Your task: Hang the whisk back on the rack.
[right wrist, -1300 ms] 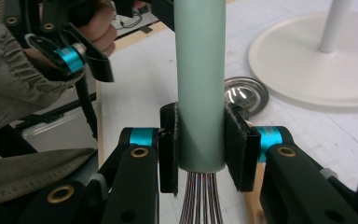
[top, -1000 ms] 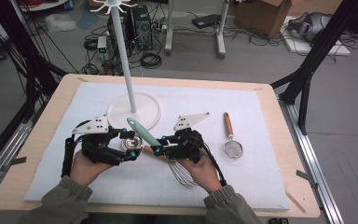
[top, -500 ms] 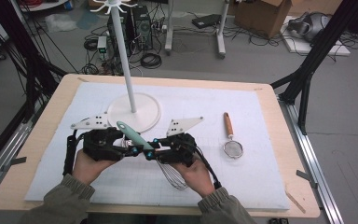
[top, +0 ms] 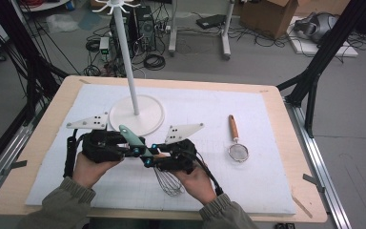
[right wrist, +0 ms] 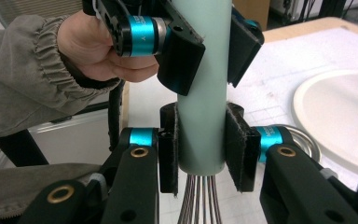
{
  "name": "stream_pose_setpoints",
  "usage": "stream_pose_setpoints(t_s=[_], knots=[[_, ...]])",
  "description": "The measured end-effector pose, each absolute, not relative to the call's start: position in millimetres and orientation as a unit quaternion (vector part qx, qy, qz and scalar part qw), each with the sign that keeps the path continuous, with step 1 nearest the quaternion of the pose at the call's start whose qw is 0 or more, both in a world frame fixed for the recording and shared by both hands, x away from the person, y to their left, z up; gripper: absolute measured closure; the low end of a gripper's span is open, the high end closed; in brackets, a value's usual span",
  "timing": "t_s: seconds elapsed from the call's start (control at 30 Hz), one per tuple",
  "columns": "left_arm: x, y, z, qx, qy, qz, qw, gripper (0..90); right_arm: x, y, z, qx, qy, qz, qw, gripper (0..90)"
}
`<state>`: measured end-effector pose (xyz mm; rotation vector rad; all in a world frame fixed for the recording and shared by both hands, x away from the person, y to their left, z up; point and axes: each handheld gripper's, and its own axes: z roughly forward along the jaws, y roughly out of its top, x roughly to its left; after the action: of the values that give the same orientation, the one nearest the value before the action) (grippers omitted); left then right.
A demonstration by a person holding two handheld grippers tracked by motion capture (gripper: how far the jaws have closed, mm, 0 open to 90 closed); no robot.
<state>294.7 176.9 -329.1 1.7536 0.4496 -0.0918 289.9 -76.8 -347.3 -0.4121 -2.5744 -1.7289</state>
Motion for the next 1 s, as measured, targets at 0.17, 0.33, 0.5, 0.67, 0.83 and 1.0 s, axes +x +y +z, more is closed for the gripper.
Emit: stream_pose_setpoints(t_s=[0.17, 0.33, 0.5, 0.67, 0.83, 1.0], knots=[[292.0, 176.0, -324.7, 0.766, 0.192, -0.04, 0.611, 66.3, 287.5, -76.6, -345.4, -0.126, -0.822, -0.556, 0.006, 69.1], [290.7, 173.6, -319.8, 0.773, 0.185, -0.038, 0.606, 66.5, 285.4, -77.3, -344.4, -0.12, -0.821, -0.558, 0.007, 66.5], [291.2, 173.1, -316.0, 0.775, 0.182, -0.035, 0.604, 66.6, 286.8, -75.2, -348.2, -0.12, -0.833, -0.54, 0.013, 60.8], [290.1, 172.3, -311.9, 0.777, 0.179, -0.029, 0.602, 66.6, 285.0, -73.2, -348.1, -0.121, -0.834, -0.539, 0.009, 68.4], [289.8, 174.2, -310.7, 0.769, 0.184, -0.023, 0.612, 65.9, 283.0, -71.6, -348.1, -0.138, -0.823, -0.552, 0.005, 68.8], [289.9, 176.3, -310.3, 0.765, 0.188, -0.025, 0.615, 63.1, 280.8, -68.3, -346.7, -0.147, -0.81, -0.568, 0.002, 68.9]])
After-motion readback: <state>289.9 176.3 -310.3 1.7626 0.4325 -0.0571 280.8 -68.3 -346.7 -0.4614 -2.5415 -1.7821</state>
